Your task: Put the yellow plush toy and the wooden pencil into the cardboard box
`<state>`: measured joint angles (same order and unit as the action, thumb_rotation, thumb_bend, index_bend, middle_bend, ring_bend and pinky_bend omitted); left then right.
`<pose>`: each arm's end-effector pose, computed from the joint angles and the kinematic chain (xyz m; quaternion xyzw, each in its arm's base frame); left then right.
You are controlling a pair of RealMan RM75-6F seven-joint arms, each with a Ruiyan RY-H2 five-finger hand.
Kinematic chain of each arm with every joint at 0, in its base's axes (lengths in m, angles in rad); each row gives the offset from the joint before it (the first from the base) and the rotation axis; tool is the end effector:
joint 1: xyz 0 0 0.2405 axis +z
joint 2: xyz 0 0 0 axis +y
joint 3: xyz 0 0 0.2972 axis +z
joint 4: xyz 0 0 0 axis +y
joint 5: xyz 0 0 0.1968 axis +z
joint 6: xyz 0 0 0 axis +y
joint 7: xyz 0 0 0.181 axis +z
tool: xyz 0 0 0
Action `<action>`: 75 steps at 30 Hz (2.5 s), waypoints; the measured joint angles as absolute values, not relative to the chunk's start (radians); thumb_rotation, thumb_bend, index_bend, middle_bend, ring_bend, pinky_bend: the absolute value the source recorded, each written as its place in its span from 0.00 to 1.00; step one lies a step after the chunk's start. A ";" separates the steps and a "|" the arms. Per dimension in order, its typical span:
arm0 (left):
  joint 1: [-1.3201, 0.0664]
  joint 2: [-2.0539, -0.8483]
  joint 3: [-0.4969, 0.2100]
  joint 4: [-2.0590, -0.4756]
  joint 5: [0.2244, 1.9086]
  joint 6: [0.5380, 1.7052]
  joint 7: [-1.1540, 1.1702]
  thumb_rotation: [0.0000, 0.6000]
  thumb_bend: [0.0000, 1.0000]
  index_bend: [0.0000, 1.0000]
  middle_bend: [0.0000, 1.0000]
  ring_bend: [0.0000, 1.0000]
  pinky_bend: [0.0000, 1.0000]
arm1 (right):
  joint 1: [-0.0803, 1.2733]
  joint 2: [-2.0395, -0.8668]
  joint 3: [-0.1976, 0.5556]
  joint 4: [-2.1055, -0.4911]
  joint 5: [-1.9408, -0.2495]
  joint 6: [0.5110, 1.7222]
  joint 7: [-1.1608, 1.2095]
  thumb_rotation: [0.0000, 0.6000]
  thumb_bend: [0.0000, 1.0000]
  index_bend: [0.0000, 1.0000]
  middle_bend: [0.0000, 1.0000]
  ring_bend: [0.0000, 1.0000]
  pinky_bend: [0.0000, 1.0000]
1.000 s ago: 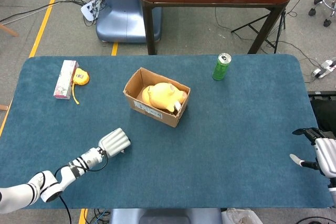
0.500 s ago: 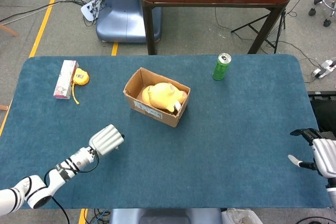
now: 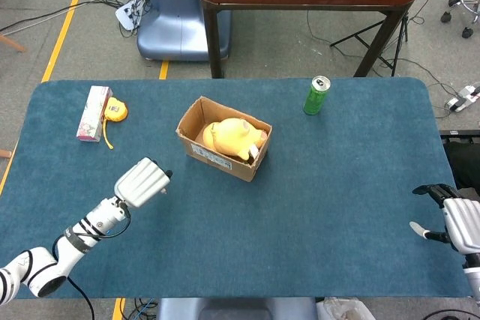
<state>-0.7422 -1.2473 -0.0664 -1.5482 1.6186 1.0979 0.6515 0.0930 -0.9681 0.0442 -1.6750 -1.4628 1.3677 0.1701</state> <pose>-0.1484 0.3792 0.0804 -0.8314 0.0411 -0.3079 0.4607 -0.3497 -0.2198 0.2198 0.5833 -0.4531 0.3736 0.5612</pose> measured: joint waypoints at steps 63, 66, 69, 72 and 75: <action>-1.044 -1.564 -0.248 -1.330 1.369 1.032 0.746 1.00 0.24 0.24 0.86 0.79 0.95 | 0.098 -0.935 0.033 -1.690 -1.455 1.333 0.204 1.00 0.14 0.35 0.36 0.24 0.47; -1.018 -1.530 -0.233 -1.401 1.372 1.055 0.770 1.00 0.24 0.25 0.85 0.79 0.95 | 0.098 -0.936 0.032 -1.691 -1.456 1.334 0.199 1.00 0.15 0.35 0.36 0.24 0.47; -0.985 -1.485 -0.212 -1.493 1.369 1.078 0.813 1.00 0.24 0.25 0.85 0.79 0.94 | 0.097 -0.938 0.033 -1.691 -1.455 1.337 0.192 1.00 0.15 0.35 0.36 0.24 0.47; -0.942 -1.430 -0.184 -1.599 1.357 1.104 0.873 1.00 0.24 0.25 0.85 0.78 0.94 | 0.094 -0.940 0.036 -1.693 -1.449 1.345 0.181 1.00 0.15 0.35 0.36 0.24 0.47; -0.888 -1.372 -0.155 -1.704 1.322 1.138 0.938 1.00 0.24 0.25 0.83 0.77 0.93 | 0.090 -0.941 0.039 -1.696 -1.446 1.357 0.171 1.00 0.14 0.35 0.36 0.24 0.47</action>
